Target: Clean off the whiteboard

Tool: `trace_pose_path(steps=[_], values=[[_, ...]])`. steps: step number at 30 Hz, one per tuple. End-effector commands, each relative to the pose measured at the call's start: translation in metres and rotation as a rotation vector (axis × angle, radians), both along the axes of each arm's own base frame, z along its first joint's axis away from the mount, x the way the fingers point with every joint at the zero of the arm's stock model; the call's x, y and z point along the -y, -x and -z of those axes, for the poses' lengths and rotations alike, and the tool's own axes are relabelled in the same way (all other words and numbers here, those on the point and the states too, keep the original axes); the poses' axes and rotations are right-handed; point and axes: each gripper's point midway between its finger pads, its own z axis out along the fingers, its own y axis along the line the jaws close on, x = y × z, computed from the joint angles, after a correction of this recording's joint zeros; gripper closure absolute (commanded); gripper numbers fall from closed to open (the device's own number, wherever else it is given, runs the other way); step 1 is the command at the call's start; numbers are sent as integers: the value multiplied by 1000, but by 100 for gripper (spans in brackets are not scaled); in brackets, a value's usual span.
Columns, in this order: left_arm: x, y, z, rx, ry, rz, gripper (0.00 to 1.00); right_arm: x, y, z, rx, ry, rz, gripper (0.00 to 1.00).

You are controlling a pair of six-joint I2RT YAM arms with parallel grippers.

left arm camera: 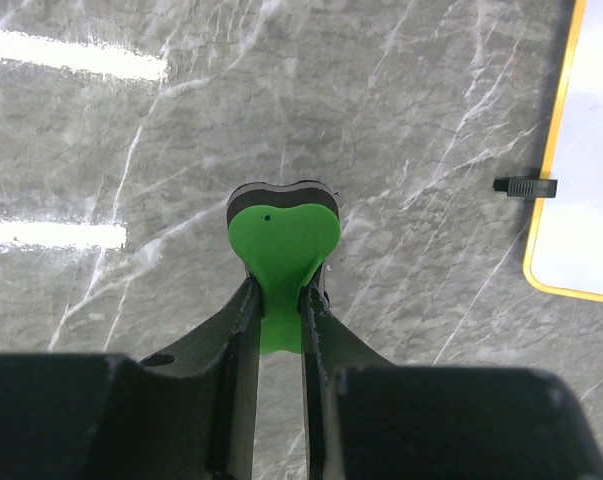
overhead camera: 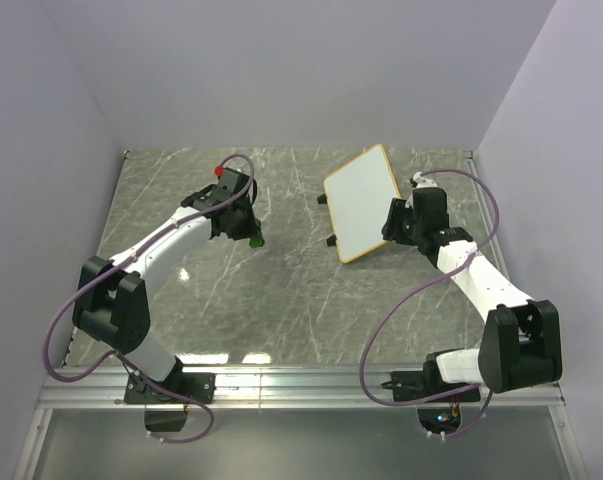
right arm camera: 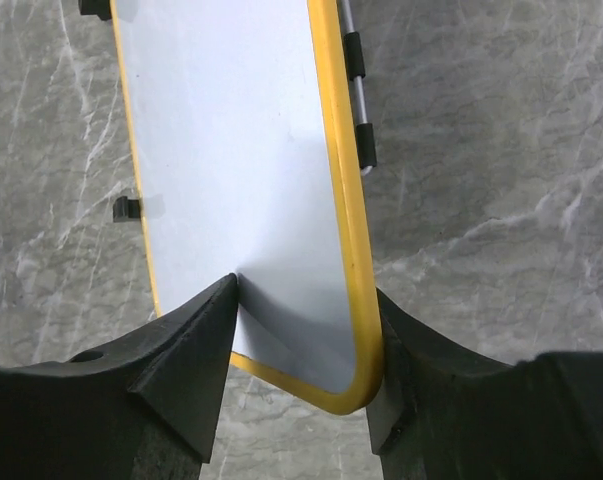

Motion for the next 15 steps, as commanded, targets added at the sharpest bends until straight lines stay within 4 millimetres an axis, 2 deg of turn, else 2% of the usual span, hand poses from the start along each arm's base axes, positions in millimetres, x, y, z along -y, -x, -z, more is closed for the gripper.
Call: trace_pose_path(steps=[1, 2, 5, 6, 8, 13, 15], values=[[7, -14, -18, 57, 26, 21, 100, 7, -4, -13, 38, 33, 18, 43], [7, -15, -19, 58, 26, 21, 100, 8, -3, -14, 40, 36, 20, 43], [8, -16, -19, 57, 25, 23, 100, 14, -3, -20, 59, 54, 41, 31], [8, -17, -19, 58, 23, 23, 100, 16, -1, -21, 58, 58, 48, 17], [8, -18, -18, 57, 21, 22, 100, 18, 0, -28, 74, 63, 54, 1], [9, -20, -14, 49, 19, 23, 100, 17, 3, -50, 117, 52, 48, 0], [8, -22, -12, 50, 9, 22, 100, 19, 4, -64, 145, 56, 55, 0]])
